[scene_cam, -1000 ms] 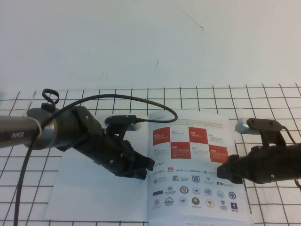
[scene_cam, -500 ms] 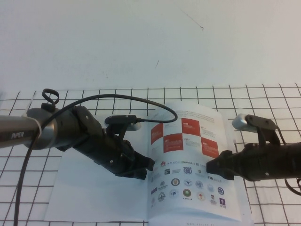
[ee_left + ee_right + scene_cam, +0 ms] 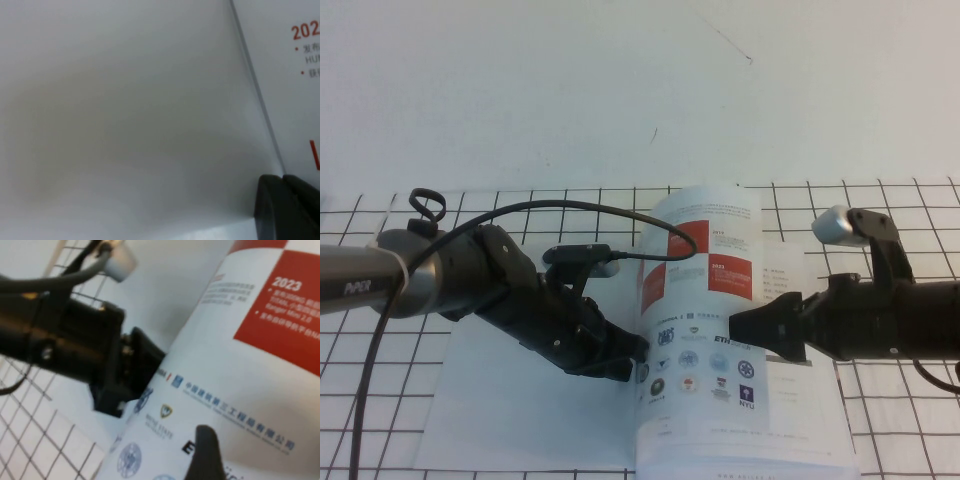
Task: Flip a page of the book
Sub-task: Open the closed book
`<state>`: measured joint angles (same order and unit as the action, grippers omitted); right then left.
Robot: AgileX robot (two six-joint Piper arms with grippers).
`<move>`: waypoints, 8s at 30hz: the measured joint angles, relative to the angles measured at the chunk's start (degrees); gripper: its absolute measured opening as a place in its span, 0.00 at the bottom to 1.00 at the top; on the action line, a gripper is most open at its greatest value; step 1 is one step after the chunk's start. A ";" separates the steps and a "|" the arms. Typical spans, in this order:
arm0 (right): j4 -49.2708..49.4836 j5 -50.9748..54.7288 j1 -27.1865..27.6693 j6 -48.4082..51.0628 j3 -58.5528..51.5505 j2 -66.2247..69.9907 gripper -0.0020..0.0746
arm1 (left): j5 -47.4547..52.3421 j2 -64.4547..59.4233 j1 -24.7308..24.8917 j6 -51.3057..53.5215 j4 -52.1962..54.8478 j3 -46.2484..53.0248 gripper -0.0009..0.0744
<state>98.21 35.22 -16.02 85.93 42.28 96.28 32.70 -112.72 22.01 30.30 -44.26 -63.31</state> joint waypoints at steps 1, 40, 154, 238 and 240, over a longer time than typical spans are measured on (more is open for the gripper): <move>0.00 0.91 0.00 0.40 0.00 0.00 0.67 | 0.00 0.00 0.00 0.00 0.00 0.00 0.01; -0.10 15.19 0.00 3.83 7.01 -0.10 0.67 | 0.15 0.00 0.00 0.06 0.11 -0.08 0.01; -0.54 30.58 -0.32 1.46 8.59 3.39 0.65 | 19.50 13.25 51.40 -111.87 122.50 15.28 0.01; -38.41 -6.64 0.56 -31.18 3.61 8.65 0.03 | 24.69 13.25 48.17 -107.46 115.38 15.28 0.01; -38.41 -6.64 0.56 -31.18 3.61 8.65 0.03 | 25.48 13.25 48.17 -107.46 115.14 15.28 0.01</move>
<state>59.80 28.57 -15.46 54.75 45.89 104.93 58.18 -99.47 70.18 -77.16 70.88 -48.03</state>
